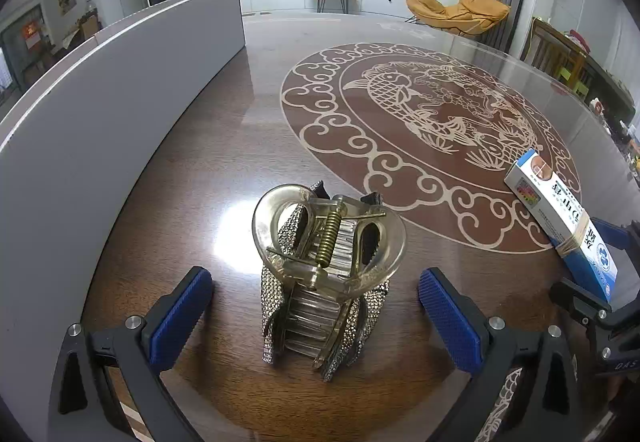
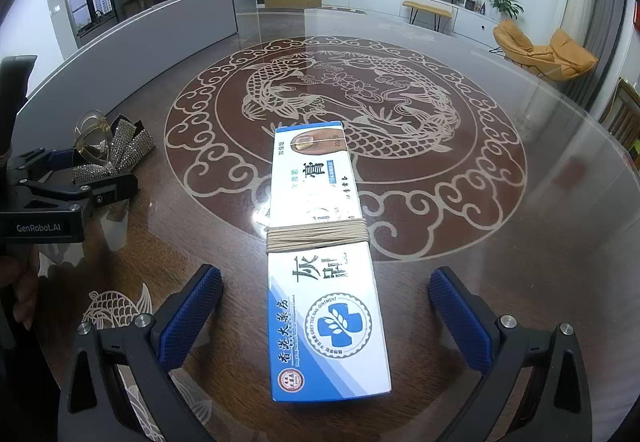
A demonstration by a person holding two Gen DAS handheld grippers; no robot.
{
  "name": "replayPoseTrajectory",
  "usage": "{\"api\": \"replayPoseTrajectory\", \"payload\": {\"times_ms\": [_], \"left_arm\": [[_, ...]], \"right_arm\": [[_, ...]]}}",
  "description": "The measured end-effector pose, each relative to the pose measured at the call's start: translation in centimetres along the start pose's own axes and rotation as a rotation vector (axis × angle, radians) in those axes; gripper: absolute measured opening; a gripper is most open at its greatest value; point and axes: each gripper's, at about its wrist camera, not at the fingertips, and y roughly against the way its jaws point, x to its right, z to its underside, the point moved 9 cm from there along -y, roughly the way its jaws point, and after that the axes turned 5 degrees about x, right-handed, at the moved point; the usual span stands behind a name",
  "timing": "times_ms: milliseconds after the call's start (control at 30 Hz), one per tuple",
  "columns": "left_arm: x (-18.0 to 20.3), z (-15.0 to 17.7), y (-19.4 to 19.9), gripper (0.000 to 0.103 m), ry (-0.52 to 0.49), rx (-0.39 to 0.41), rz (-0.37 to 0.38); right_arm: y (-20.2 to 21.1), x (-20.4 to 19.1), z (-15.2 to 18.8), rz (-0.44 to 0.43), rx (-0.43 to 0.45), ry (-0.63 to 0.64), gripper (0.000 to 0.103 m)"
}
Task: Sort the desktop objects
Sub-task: 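Grasp the gold sequined hair claw clip with the left gripper while the right gripper holds the box, then carry the clip and medicine box into the bin and release them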
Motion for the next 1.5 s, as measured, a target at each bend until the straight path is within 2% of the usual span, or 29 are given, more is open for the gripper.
{"api": "replayPoseTrajectory", "payload": {"times_ms": [367, 467, 533, 567, 600, 633, 667, 733, 867, 967, 1033, 1167, 1233, 1267, 1333, 1400, 1500], "left_arm": [[-0.1, 0.0, -0.1, 0.103, 0.002, -0.004, -0.004], [0.1, -0.1, 0.1, 0.103, 0.001, -0.008, -0.008], [0.1, -0.2, 0.0, 0.103, -0.008, -0.023, -0.002], [0.2, -0.4, -0.3, 0.103, -0.02, -0.039, 0.008], [0.4, -0.7, -0.2, 0.078, -0.037, -0.036, 0.019], [0.5, -1.2, 0.3, 0.053, -0.051, -0.003, 0.029], [0.5, -1.4, 0.5, 0.054, -0.059, -0.001, 0.034], [0.5, -1.5, 1.2, 0.054, -0.031, 0.002, 0.083], [-0.9, -2.7, 5.1, 0.053, 0.023, 0.072, 0.117], [-3.4, -5.1, 9.2, 0.053, 0.075, 0.14, 0.13], [-6.4, -7.1, 12.0, 0.053, 0.109, 0.186, 0.115], [-15.0, -9.6, 16.1, 0.053, 0.186, 0.24, -0.001], [-20.5, -9.4, 16.7, 0.053, 0.249, 0.224, -0.082], [-22.1, -9.0, 16.7, 0.053, 0.274, 0.212, -0.098], [-26.1, -7.7, 16.0, 0.053, 0.33, 0.171, -0.146], [-29.0, -5.9, 14.6, 0.053, 0.356, 0.119, -0.197], [-30.5, -3.8, 12.6, 0.054, 0.375, 0.058, -0.214]], "right_arm": [[0.0, 0.0, 0.0, -0.004, -0.007, 0.004, 0.103], [-1.1, -0.1, -0.7, -0.055, -0.133, 0.069, 0.103], [-2.0, 0.4, -1.5, -0.071, -0.209, 0.061, 0.103], [-2.3, 0.5, -1.9, -0.09, -0.219, 0.053, 0.101], [-2.4, 0.6, -2.5, -0.1, -0.215, 0.054, 0.086], [-2.3, 0.7, -2.9, -0.082, -0.204, 0.082, 0.05], [-2.1, 0.6, -3.4, -0.085, -0.198, 0.11, 0.045], [-1.9, 0.4, -3.4, -0.112, -0.242, 0.087, 0.044], [0.5, -1.1, -6.0, -0.138, -0.18, 0.103, 0.044], [3.1, -4.0, -10.3, -0.174, -0.087, 0.125, 0.044], [4.5, -7.2, -14.3, -0.209, -0.017, 0.153, 0.044], [5.4, -14.6, -21.1, -0.302, 0.077, 0.189, 0.044], [5.2, -19.3, -23.8, -0.373, 0.111, 0.193, 0.044], [5.0, -22.3, -25.2, -0.42, 0.129, 0.192, 0.044], [4.1, -26.7, -26.2, -0.483, 0.132, 0.19, 0.044], [2.4, -31.5, -26.7, -0.534, 0.117, 0.196, 0.044], [-0.7, -37.0, -25.5, -0.549, 0.081, 0.234, 0.044]]}}
